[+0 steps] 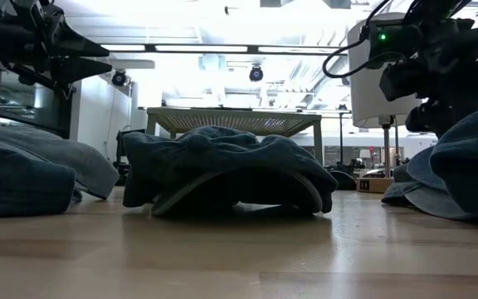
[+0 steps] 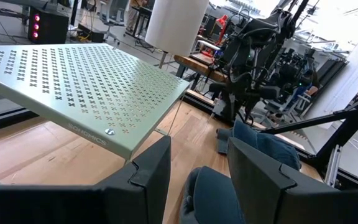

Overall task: Pick & Place hat
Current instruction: Put the right blue cap on the shelf

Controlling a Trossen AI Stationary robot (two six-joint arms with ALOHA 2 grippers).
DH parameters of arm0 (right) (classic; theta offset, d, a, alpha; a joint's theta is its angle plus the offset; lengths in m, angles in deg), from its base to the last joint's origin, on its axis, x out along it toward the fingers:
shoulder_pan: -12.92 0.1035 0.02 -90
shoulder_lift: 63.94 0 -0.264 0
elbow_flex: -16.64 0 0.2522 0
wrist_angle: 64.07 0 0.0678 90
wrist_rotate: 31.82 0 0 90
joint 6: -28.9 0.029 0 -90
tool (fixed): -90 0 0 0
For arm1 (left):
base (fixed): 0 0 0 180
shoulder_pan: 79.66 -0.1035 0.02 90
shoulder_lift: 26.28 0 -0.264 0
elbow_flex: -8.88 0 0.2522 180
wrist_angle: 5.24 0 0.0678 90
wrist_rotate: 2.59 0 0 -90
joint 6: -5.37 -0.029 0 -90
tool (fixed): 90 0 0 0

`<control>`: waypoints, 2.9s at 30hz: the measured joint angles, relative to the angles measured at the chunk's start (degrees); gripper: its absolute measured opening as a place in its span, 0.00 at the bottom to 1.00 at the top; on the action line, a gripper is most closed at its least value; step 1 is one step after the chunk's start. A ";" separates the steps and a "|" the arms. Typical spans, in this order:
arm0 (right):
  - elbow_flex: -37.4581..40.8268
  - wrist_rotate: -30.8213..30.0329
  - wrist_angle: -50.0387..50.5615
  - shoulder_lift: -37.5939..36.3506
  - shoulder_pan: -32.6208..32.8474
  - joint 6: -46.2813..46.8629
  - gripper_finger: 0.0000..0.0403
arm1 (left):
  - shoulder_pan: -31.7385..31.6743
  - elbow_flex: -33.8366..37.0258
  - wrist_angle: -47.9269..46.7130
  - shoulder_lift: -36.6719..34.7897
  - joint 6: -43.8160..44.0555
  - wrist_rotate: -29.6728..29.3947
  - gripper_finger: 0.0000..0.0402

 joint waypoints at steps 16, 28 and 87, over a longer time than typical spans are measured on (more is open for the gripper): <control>0.00 2.18 -0.47 1.79 1.01 0.20 0.38 | 0.00 0.01 0.00 0.01 0.00 0.02 0.39; -0.02 4.89 -0.32 1.70 0.99 0.57 0.03 | 0.00 0.01 0.00 0.00 0.00 0.01 0.39; -23.12 -12.85 -10.33 -18.30 11.84 14.05 0.00 | 0.00 0.02 0.19 0.02 0.86 -0.19 0.39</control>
